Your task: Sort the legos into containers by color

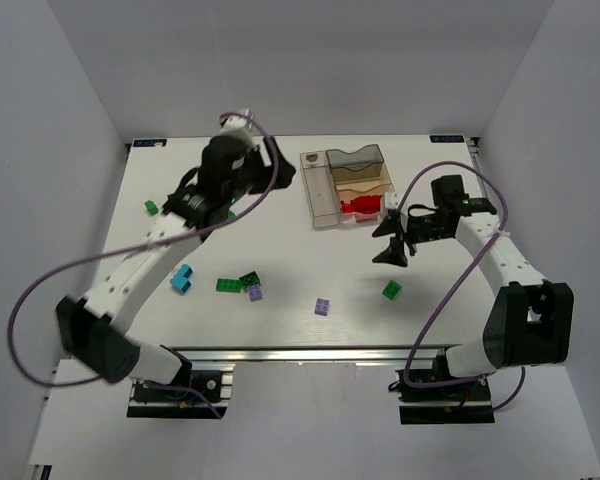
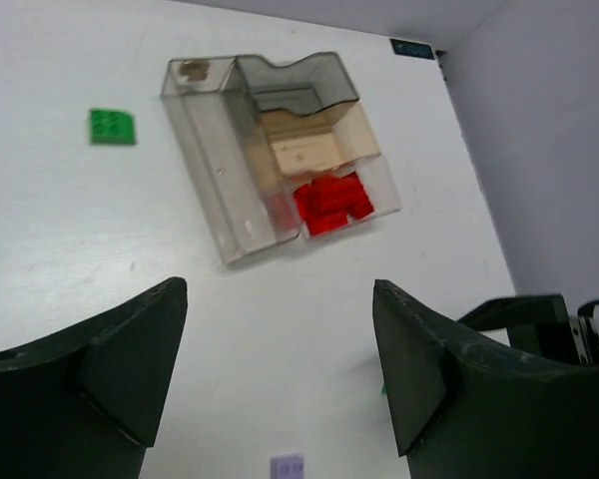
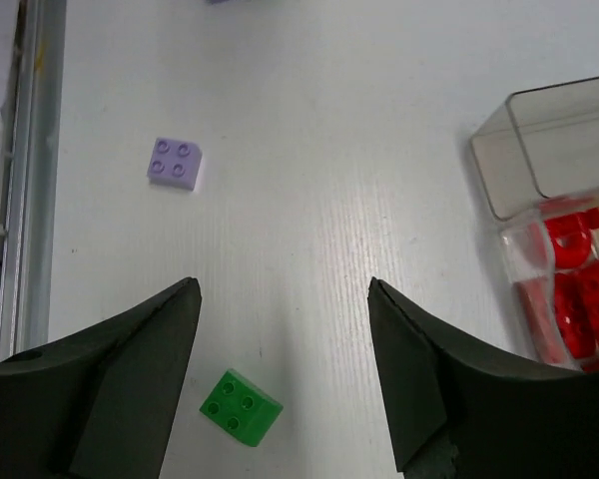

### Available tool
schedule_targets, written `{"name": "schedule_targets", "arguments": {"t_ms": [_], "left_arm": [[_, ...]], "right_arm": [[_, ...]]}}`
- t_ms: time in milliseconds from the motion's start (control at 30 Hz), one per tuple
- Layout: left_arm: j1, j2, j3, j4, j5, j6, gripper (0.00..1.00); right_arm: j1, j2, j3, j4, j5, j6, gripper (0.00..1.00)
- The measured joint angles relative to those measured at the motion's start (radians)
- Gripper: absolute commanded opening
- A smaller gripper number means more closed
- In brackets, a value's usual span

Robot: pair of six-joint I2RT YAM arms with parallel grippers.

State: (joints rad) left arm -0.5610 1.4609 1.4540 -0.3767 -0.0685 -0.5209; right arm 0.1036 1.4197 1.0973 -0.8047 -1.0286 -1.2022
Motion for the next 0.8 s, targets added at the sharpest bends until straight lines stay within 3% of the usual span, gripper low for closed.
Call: {"name": "schedule_targets", "arguments": {"t_ms": [167, 333, 533, 800], "left_arm": [[-0.004, -0.275, -0.298, -0.023, -0.063, -0.019, 0.86], [-0.005, -0.360, -0.510, -0.100, -0.097, -0.078, 0.87], [-0.005, -0.457, -0.602, -0.157, -0.119, -0.133, 0.87], [-0.005, -0.525, -0.666, -0.201, -0.135, -0.178, 0.88]], "right_arm": [[0.061, 0.012, -0.039, -0.078, 0.096, -0.190, 0.78], [0.083, 0.012, -0.117, -0.170, 0.209, -0.435, 0.79], [0.098, 0.053, -0.134, -0.214, 0.334, -0.632, 0.78], [0.111, 0.100, -0.146, -0.204, 0.487, -0.744, 0.77]]}}
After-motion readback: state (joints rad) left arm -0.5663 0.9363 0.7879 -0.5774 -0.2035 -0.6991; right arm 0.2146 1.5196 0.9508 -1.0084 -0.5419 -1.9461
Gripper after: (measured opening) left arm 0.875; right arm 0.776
